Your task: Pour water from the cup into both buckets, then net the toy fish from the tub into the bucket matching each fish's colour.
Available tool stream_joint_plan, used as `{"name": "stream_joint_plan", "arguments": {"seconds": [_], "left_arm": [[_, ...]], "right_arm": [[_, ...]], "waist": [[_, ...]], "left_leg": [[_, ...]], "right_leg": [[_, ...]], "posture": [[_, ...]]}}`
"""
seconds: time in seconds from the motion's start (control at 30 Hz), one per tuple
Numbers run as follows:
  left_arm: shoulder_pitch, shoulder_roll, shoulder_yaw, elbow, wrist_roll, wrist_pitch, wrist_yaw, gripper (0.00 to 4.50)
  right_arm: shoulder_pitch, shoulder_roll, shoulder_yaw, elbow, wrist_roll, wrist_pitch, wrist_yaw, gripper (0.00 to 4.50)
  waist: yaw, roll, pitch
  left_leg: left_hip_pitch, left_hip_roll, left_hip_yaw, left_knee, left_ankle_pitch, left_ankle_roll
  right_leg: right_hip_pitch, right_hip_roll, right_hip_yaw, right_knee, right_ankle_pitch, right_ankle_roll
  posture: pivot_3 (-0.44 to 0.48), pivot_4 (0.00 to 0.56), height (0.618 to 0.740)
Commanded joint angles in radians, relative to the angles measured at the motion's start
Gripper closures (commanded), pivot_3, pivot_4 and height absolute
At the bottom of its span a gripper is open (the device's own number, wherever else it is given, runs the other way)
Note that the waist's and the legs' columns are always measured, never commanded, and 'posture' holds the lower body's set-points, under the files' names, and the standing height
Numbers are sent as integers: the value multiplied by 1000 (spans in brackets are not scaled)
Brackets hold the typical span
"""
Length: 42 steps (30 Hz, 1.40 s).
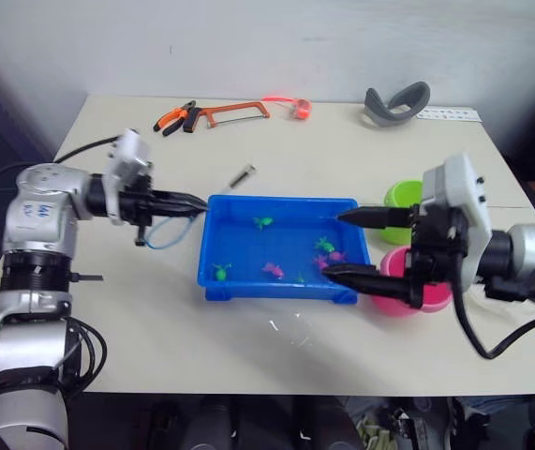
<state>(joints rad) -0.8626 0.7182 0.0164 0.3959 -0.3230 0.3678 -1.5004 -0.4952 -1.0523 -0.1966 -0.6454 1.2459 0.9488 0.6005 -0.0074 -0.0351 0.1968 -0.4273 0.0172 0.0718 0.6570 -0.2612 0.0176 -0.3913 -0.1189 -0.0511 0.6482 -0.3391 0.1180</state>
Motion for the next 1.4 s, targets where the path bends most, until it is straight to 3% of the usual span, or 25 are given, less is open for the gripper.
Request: {"name": "stream_joint_plan", "arguments": {"seconds": [0.03,0.27,0.47,0.6,0.67,0.97,1.03,1.17,1.2,1.4], "left_arm": [[15,14,-74,-215,-20,-3,-65,4451],[7,-61,-199,-286,35,-119,-13,4451],[0,-89,-237,-287,46,-163,-11,4451],[-18,-106,-240,-287,45,-155,2,4500],[-18,-110,-239,-292,37,-143,-2,4500],[-13,-109,-240,-322,27,-112,-11,4500],[-14,-109,-240,-326,26,-105,-11,4500],[-14,-111,-238,-333,22,-89,-8,4500],[-14,-111,-238,-335,22,-86,-7,4500],[-19,-112,-236,-333,21,-62,-2,4500]], "right_arm": [[-71,-60,5,35,3,27,88,0],[-204,5,131,78,-11,88,60,0],[-251,62,210,94,-76,122,66,0],[-268,66,270,88,-160,122,101,1075],[-269,71,288,85,-192,121,115,1991],[-275,103,330,85,-288,114,177,1991],[-277,116,332,89,-303,113,184,2563],[-275,132,335,93,-330,108,192,4164],[-274,135,336,92,-340,104,195,4340],[-267,141,330,88,-373,97,223,4340]], "waist": [[1,0,0],[4,0,0],[4,1,0],[5,1,0],[6,1,0],[5,1,0],[5,1,0],[5,1,0],[5,1,0],[5,1,0]], "left_leg": [[0,0,0,0,0,0],[0,1,0,1,0,1],[0,1,0,2,-1,2],[-1,1,0,2,-1,2],[-1,0,0,3,-1,3],[-1,0,0,4,-2,3],[-1,0,0,4,-2,3],[-1,0,0,4,-2,3],[-1,0,0,4,-2,3],[-1,0,0,4,-2,3]], "right_leg": [[0,0,0,0,0,0],[0,0,0,-2,0,0],[0,1,0,-1,0,0],[0,1,0,-1,0,0],[0,1,0,-1,0,0],[0,1,0,-1,0,0],[0,1,0,-1,0,0],[0,1,0,-1,0,0],[0,1,0,-1,0,0],[0,1,0,0,0,0]], "posture": [[0,150,740],[0,150,740],[0,150,740],[0,150,740],[0,150,740],[0,150,740],[0,150,740],[0,150,740],[0,150,740],[0,150,740]]}}
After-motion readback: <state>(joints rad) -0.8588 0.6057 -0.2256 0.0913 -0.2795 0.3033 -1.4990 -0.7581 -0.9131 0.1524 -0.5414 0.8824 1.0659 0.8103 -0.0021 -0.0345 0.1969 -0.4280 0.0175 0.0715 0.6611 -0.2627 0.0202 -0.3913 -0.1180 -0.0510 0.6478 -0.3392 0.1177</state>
